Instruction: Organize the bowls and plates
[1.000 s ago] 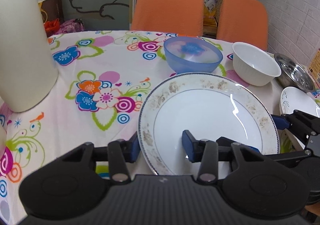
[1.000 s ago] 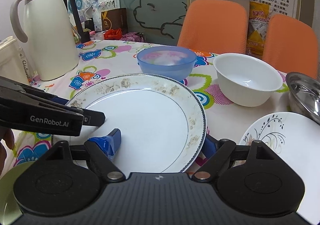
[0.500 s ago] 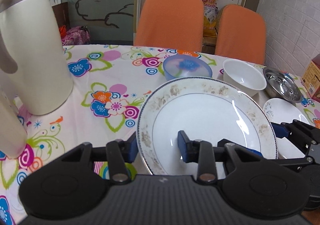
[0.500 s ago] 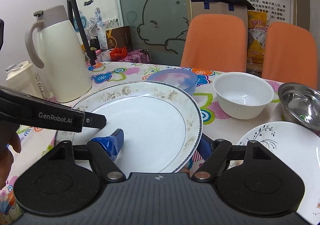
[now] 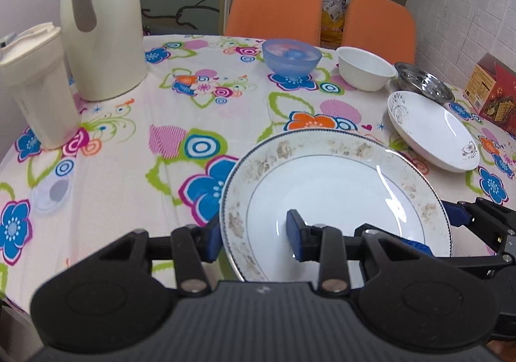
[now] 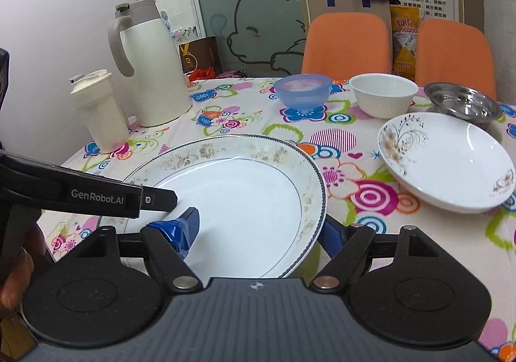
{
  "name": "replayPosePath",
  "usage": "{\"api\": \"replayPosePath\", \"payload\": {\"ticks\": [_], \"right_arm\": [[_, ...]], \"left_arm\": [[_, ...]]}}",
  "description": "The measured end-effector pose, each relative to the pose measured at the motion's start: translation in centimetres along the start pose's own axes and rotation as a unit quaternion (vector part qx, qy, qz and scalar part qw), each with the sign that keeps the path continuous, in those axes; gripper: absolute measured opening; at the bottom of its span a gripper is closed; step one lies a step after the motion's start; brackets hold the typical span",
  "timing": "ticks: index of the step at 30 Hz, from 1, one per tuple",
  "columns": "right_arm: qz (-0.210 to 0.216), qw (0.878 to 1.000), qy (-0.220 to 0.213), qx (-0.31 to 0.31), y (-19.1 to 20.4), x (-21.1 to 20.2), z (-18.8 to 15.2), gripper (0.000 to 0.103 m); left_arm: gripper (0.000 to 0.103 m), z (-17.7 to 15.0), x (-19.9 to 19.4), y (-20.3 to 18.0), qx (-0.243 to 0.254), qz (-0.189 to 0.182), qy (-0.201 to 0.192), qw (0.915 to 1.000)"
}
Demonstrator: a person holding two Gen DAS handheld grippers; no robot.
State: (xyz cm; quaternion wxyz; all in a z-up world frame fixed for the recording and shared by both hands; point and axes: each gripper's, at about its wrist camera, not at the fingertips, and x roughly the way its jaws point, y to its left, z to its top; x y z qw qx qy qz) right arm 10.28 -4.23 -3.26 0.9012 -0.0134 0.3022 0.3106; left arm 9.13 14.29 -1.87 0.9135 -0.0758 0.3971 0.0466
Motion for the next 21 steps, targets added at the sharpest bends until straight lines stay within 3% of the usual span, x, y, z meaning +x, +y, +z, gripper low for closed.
{"api": "replayPosePath", "payload": {"ticks": [8, 12, 21], "right_arm": [[0.005, 0.999, -0.012, 0.030, -0.2, 0.3, -1.2, 0.066], [0.024, 0.998, -0.017, 0.062, -1.3, 0.3, -1.3, 0.062], [0.028, 0.996, -0.021, 0.080, -1.4, 0.5, -1.1, 0.064]], "left_arm": [[0.034, -0.9, 0.2, 0.7, -0.008, -0.018, -0.013, 0.9997], [0.050, -0.8, 0.2, 2.1, -0.046, -0.051, -0.014, 0.9976], [0.051, -0.6, 0.3, 2.1, -0.053, -0.055, -0.014, 0.9969]]}}
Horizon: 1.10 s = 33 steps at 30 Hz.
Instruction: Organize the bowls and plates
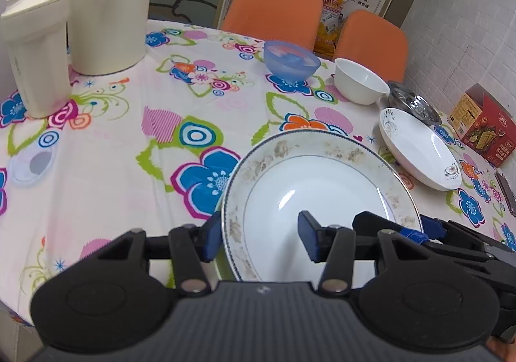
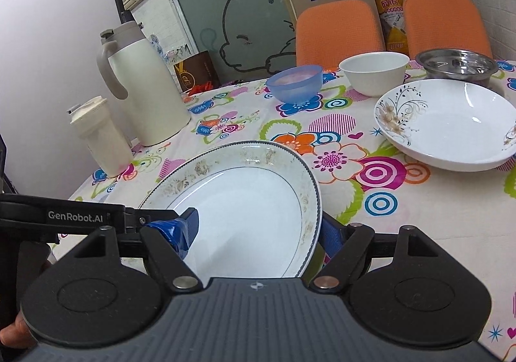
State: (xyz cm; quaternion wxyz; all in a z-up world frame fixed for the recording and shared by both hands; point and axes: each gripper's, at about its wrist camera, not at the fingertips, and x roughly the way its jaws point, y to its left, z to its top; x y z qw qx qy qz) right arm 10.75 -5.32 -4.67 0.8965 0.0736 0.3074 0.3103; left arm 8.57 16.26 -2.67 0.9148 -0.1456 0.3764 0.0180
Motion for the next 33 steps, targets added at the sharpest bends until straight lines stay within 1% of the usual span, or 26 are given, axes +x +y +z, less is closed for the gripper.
{"api": "replayPosePath", "payload": {"ticks": [2, 3, 4, 6, 7, 11, 13, 15, 17, 19, 24, 29, 31, 33], "right_arm": [[0.002, 1.000, 0.000, 0.004, -0.2, 0.0, 0.1, 0.064], [0.003, 1.000, -0.001, 0.006, -0.2, -0.1, 0.1, 0.064], [0.003, 1.000, -0.002, 0.009, -0.3, -0.1, 0.0, 0.063], [0.003, 1.000, -0.003, 0.010, -0.2, -0.2, 0.0, 0.064], [0.006, 1.000, -0.001, 0.007, -0.1, -0.2, 0.0, 0.065], [0.006, 1.000, -0.007, 0.008, -0.5, -0.5, 0.3, 0.064], [0.012, 1.000, -0.009, 0.017, -0.8, -0.6, 0.4, 0.064], [-0.001, 0.999, -0.025, 0.023, -1.1, -1.4, 0.4, 0.065], [-0.005, 0.999, -0.037, 0.037, -1.8, -2.2, 0.6, 0.065], [-0.008, 0.998, -0.040, 0.046, -2.6, -2.9, 0.8, 0.065], [-0.046, 0.997, -0.046, 0.052, -5.4, -5.1, 1.1, 0.065], [-0.112, 0.988, -0.072, 0.084, -9.7, -7.9, 1.7, 0.066], [-0.132, 0.982, -0.081, 0.106, -11.4, -8.8, 1.7, 0.066], [-0.138, 0.978, -0.087, 0.131, -12.6, -9.3, 1.4, 0.066]], "left_arm": [[0.053, 0.0, -0.2, -0.6, 0.017, 0.012, -0.002, 0.9998], [0.061, 0.0, -0.4, -0.8, 0.029, 0.014, -0.005, 0.9995], [0.066, 0.1, -0.8, -1.1, 0.037, 0.021, -0.015, 0.9990], [0.066, 0.4, -1.9, -1.8, 0.063, 0.042, -0.043, 0.9962], [0.067, 0.7, -2.3, -2.1, 0.074, 0.045, -0.053, 0.9949], [0.067, 1.7, -3.4, -2.7, 0.088, 0.067, -0.081, 0.9905], [0.068, 1.8, -3.5, -2.9, 0.093, 0.072, -0.087, 0.9892], [0.068, 1.7, -3.3, -3.2, 0.096, 0.077, -0.085, 0.9887], [0.068, 1.6, -3.0, -3.4, 0.095, 0.072, -0.080, 0.9896], [0.069, 1.5, -2.6, -3.8, 0.095, 0.066, -0.073, 0.9907], [0.069, 1.5, -1.9, -5.2, 0.106, 0.057, -0.063, 0.9908], [0.070, 2.7, -0.9, -6.5, 0.106, 0.038, -0.051, 0.9923], [0.070, 3.9, -0.2, -6.8, 0.111, 0.048, -0.060, 0.9908], [0.070, 5.8, 0.9, -6.8, 0.105, 0.066, -0.057, 0.9907]]}}
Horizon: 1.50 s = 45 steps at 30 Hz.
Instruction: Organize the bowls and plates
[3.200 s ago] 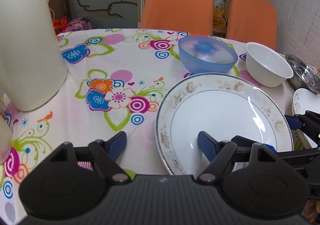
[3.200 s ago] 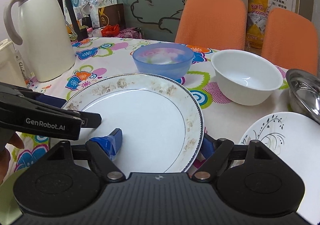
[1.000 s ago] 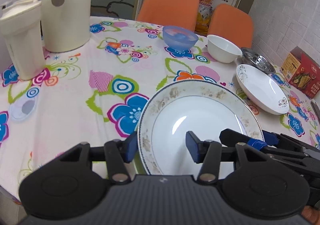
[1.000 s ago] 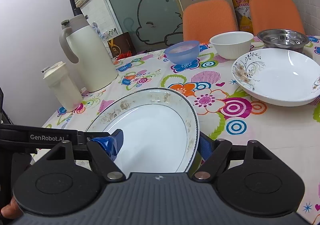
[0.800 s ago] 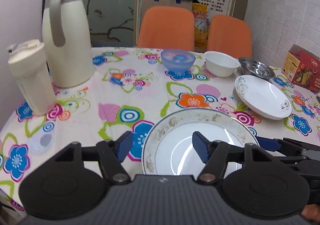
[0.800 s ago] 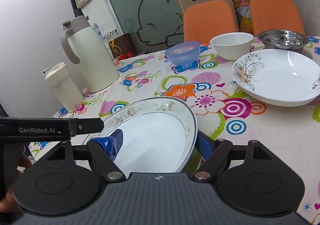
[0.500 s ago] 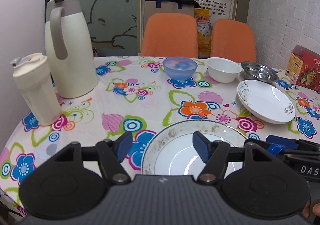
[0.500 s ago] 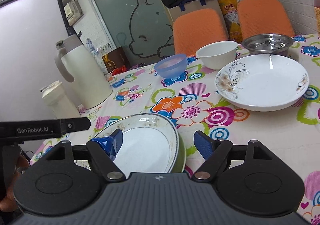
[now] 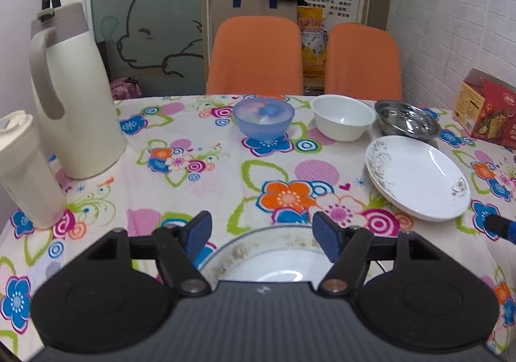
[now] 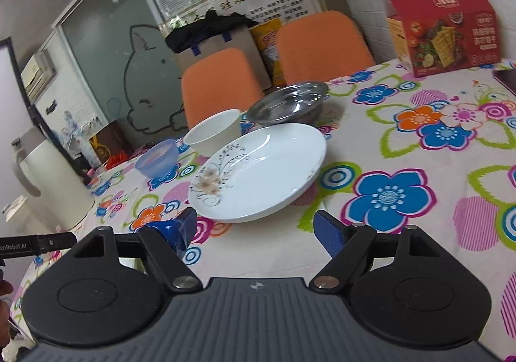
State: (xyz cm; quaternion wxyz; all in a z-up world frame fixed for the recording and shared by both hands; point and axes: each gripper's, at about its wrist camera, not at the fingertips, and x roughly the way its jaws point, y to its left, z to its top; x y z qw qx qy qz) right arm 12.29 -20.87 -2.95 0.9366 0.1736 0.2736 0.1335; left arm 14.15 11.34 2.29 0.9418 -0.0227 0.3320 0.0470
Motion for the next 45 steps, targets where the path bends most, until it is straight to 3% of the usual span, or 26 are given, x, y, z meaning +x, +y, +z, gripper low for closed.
{"api": "replayPosePath", "payload": {"ticks": [3, 6, 15, 22, 28, 32, 35, 40, 45], "right_arm": [[-0.002, 1.000, 0.009, 0.014, -0.8, 0.3, -0.2, 0.066], [-0.007, 1.000, 0.017, 0.003, -0.9, 0.7, -0.2, 0.066], [-0.023, 0.998, 0.035, -0.038, -1.6, 3.2, 2.0, 0.066], [-0.048, 0.993, 0.062, -0.090, -1.7, 7.9, 4.6, 0.067], [-0.058, 0.988, 0.089, -0.113, -1.8, 11.6, 5.8, 0.067], [-0.056, 0.985, 0.099, -0.133, -1.2, 12.9, 5.8, 0.069], [-0.056, 0.982, 0.094, -0.152, -0.8, 13.1, 5.5, 0.070], [-0.041, 0.980, 0.078, -0.178, -1.0, 12.7, 4.8, 0.071], [-0.061, 0.980, 0.085, -0.168, 0.3, 13.6, 5.0, 0.073]], "left_arm": [[0.070, 2.2, 1.8, 0.6, -0.029, -0.004, 0.018, 0.9994], [0.070, 3.2, 3.2, -0.3, -0.048, -0.031, 0.037, 0.9977], [0.070, 4.4, 7.3, -7.4, 0.010, -0.094, 0.073, 0.9928], [0.070, 6.5, 13.8, -10.5, -0.003, -0.140, 0.136, 0.9807], [0.070, 6.7, 17.6, -11.6, -0.016, -0.133, 0.169, 0.9765], [0.070, 6.8, 17.7, -12.4, -0.004, -0.127, 0.161, 0.9788], [0.057, 6.5, 17.5, -12.9, 0.013, -0.116, 0.153, 0.9813], [0.057, 6.3, 17.4, -13.1, 0.021, -0.109, 0.146, 0.9830], [0.057, 6.0, 17.3, -13.5, 0.027, -0.108, 0.140, 0.9838]]}}
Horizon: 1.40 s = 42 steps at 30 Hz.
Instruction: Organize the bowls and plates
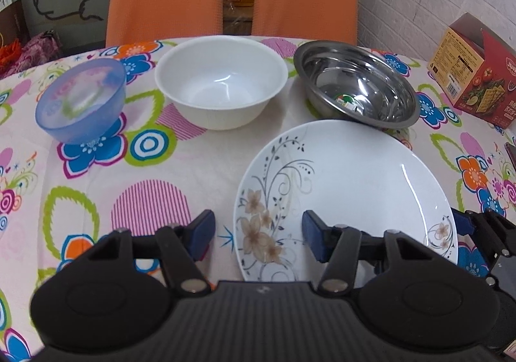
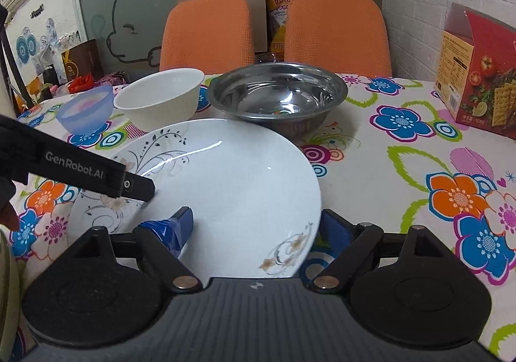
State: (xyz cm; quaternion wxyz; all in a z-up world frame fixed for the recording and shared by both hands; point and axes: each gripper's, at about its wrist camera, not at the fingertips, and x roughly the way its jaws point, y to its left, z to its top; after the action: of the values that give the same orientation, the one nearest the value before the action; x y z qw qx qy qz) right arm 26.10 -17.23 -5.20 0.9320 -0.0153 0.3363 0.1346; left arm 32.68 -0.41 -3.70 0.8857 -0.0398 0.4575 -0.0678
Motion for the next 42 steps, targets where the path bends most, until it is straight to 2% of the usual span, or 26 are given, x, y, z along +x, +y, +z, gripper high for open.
{"api": "replayPosePath", "payload": {"ticks": [6, 8, 10, 14, 18, 19, 22, 26, 31, 35, 42], "right_arm": [[0.022, 1.000, -0.013, -0.015, -0.2, -0.1, -0.6, 0.075], [0.015, 1.000, -0.013, -0.015, 0.1, 0.0, -0.6, 0.075], [0.010, 1.000, -0.013, -0.013, 0.3, 0.0, -0.5, 0.075], [0.020, 1.000, -0.014, -0.017, 0.0, -0.3, -0.7, 0.076], [0.003, 1.000, -0.021, -0.009, 0.8, 0.0, -0.8, 0.078], [0.000, 1.000, -0.024, -0.012, 0.9, 0.0, -0.8, 0.077], [0.017, 0.999, -0.030, 0.001, 0.2, -0.4, -0.9, 0.074], [0.007, 0.999, -0.032, -0.009, 1.0, -1.2, -1.0, 0.074], [0.017, 0.999, -0.040, 0.017, 1.4, -2.3, -1.4, 0.074], [0.022, 0.998, -0.058, 0.026, 2.7, -4.4, -1.8, 0.074], [0.063, 0.994, -0.091, 0.004, 7.6, -8.3, -2.0, 0.075]], "left_arm": [[0.057, -0.5, -0.3, -0.1, 0.003, -0.001, -0.003, 1.0000], [0.052, -0.6, -0.4, -0.3, 0.002, -0.003, -0.003, 1.0000], [0.041, -0.6, -0.6, -0.3, 0.001, -0.012, 0.001, 0.9999], [0.037, -0.8, -0.7, -0.2, 0.000, -0.013, -0.003, 0.9999], [0.035, -0.9, -0.8, -0.5, -0.009, 0.002, -0.011, 0.9999], [0.031, -0.8, -0.8, -0.4, -0.010, -0.001, -0.009, 0.9999], [0.030, -0.9, -1.1, 0.0, -0.021, -0.017, 0.000, 0.9996], [0.030, -1.2, -1.9, 0.2, -0.025, -0.016, 0.000, 0.9996], [0.030, -2.0, -4.0, 0.5, -0.020, -0.019, -0.014, 0.9995], [0.030, -3.3, -7.2, 1.3, -0.017, -0.011, -0.036, 0.9991], [0.030, -7.1, -13.3, 6.5, -0.058, 0.005, -0.053, 0.9969]]}}
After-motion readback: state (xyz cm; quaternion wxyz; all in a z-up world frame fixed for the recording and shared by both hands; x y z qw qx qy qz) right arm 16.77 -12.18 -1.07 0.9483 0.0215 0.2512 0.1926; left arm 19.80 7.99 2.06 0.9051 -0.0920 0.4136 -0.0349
